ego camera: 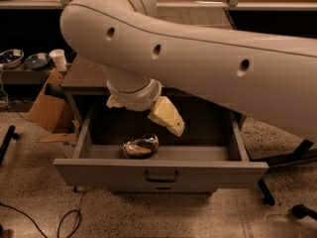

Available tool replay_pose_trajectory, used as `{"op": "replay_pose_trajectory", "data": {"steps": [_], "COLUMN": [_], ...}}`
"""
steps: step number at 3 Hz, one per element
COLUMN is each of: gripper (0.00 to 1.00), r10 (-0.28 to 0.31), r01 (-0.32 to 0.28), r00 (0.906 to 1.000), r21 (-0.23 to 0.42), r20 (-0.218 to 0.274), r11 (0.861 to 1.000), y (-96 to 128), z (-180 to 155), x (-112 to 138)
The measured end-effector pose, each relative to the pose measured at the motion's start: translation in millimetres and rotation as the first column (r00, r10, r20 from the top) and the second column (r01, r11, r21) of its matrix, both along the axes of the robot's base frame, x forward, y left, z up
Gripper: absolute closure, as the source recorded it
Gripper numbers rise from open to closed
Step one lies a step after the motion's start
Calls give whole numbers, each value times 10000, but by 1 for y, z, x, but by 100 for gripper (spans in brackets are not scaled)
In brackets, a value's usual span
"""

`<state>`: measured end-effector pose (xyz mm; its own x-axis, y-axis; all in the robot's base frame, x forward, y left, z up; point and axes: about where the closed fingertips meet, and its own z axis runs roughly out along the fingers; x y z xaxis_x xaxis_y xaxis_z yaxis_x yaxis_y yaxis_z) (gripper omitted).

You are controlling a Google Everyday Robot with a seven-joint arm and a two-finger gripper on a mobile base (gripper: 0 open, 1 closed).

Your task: Pick orange can from top drawer and place on counter

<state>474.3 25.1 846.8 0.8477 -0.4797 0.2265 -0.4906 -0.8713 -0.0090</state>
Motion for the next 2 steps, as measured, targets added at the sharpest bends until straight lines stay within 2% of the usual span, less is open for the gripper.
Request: {"op": "replay_pose_trajectory", "data": {"steps": [1, 2], "gripper": [0, 0], "r10": [0, 82], "r01": [0, -77], "r00": [10000, 9994], "r21": [0, 145], "r20": [0, -324], "r11": [10000, 9999], "y": [0, 1], "z": [0, -15], "x": [0, 6]}}
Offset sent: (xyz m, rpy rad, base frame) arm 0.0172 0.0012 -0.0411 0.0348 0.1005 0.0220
